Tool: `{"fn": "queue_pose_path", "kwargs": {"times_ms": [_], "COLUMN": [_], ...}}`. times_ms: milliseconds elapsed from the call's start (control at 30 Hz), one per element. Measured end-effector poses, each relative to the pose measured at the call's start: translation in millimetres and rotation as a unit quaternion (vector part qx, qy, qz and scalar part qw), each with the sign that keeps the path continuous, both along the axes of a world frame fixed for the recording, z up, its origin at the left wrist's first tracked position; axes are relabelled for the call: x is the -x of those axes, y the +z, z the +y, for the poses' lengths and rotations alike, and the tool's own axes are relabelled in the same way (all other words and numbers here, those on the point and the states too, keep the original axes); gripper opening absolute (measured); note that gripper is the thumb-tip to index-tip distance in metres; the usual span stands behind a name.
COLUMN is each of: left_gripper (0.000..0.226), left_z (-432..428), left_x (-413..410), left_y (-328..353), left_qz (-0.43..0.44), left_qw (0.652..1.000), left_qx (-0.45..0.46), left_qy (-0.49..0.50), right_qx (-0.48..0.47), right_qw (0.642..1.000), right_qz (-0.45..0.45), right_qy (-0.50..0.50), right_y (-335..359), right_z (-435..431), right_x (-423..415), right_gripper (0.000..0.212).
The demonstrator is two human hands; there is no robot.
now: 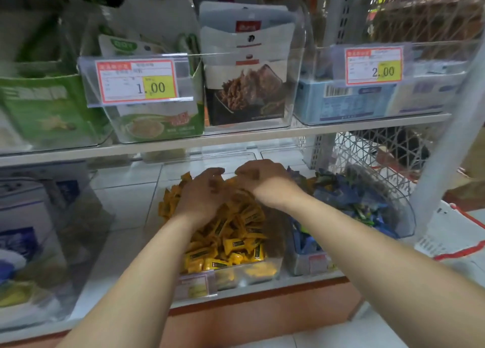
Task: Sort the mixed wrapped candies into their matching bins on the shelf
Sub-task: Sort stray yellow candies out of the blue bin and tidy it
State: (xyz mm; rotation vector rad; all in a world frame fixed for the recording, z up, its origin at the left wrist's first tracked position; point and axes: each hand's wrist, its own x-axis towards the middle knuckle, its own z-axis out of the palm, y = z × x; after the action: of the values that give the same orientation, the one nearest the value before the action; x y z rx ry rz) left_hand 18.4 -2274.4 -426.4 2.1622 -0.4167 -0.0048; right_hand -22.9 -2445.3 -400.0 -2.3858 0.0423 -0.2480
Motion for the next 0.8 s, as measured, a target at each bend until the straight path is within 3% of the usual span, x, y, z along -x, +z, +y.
{"fn": "queue_pose_path", "kwargs": {"times_ms": [67, 133, 333, 433, 667, 800], "left_gripper": [0.050, 0.052, 0.020, 0.031, 0.032, 0.051], "left_z": [4, 0, -56, -82, -114, -127], "left_x": [-3, -4, 11, 18, 19, 17], "left_y": [-4, -2, 10, 7, -3, -6], "left_qz": [-0.013, -0.026, -0.092, -0.116, -0.188, -0.212], "left_qw": [0.996, 0.994, 0.987, 0.974, 0.942, 0.920], "left_qx": [-0.088, -0.107, -0.083, -0.121, -0.174, -0.238], "left_qy": [-0.021, -0.027, -0.099, -0.149, -0.217, -0.228], "right_qx": [0.080, 0.106, 0.071, 0.089, 0.159, 0.165], "right_qw": [0.997, 0.994, 0.994, 0.988, 0.985, 0.981], "right_qz": [0.005, -0.030, -0.031, -0.024, 0.035, 0.101], "right_qy": [0.002, -0.008, -0.083, -0.124, -0.055, -0.001], "right_y": [-1, 0, -7, -20, -37, -35], "right_z": [-5, -19, -107, -149, -188, -190], "right_x": [4, 11, 25, 25, -4, -26], "right_gripper": [0.035, 0.039, 0.006, 0.004, 0.031, 0.040]}}
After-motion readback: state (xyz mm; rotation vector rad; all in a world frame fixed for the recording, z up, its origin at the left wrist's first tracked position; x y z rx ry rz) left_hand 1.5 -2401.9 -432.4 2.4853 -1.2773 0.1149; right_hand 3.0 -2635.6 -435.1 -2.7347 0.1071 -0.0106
